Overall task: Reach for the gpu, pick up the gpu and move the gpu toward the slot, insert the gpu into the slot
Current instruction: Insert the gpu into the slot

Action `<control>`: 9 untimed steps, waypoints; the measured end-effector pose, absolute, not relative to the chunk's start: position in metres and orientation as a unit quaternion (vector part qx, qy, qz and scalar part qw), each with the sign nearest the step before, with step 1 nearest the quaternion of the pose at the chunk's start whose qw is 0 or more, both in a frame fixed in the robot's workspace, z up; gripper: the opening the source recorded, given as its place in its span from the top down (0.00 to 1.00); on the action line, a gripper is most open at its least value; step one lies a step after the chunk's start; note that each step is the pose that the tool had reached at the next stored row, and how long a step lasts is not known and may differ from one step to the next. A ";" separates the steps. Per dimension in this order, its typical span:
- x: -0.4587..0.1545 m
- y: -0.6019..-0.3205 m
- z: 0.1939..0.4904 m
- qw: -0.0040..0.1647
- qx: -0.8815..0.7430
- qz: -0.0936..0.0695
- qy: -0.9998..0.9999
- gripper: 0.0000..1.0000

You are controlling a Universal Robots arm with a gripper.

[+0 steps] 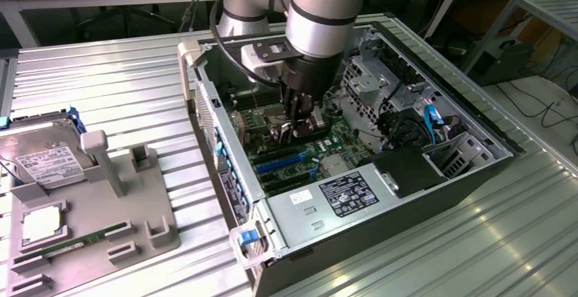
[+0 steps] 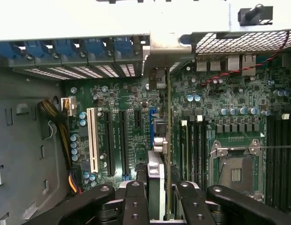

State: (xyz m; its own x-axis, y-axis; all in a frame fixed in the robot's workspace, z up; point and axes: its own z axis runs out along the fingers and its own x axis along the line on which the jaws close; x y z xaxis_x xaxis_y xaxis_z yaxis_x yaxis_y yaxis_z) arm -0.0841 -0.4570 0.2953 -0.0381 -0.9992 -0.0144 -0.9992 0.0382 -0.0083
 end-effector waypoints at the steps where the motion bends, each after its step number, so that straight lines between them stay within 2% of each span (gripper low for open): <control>1: -0.084 -0.457 0.294 0.008 -0.693 0.002 0.720 0.72; 9: -0.087 -0.457 0.279 0.008 -0.693 0.002 0.720 0.72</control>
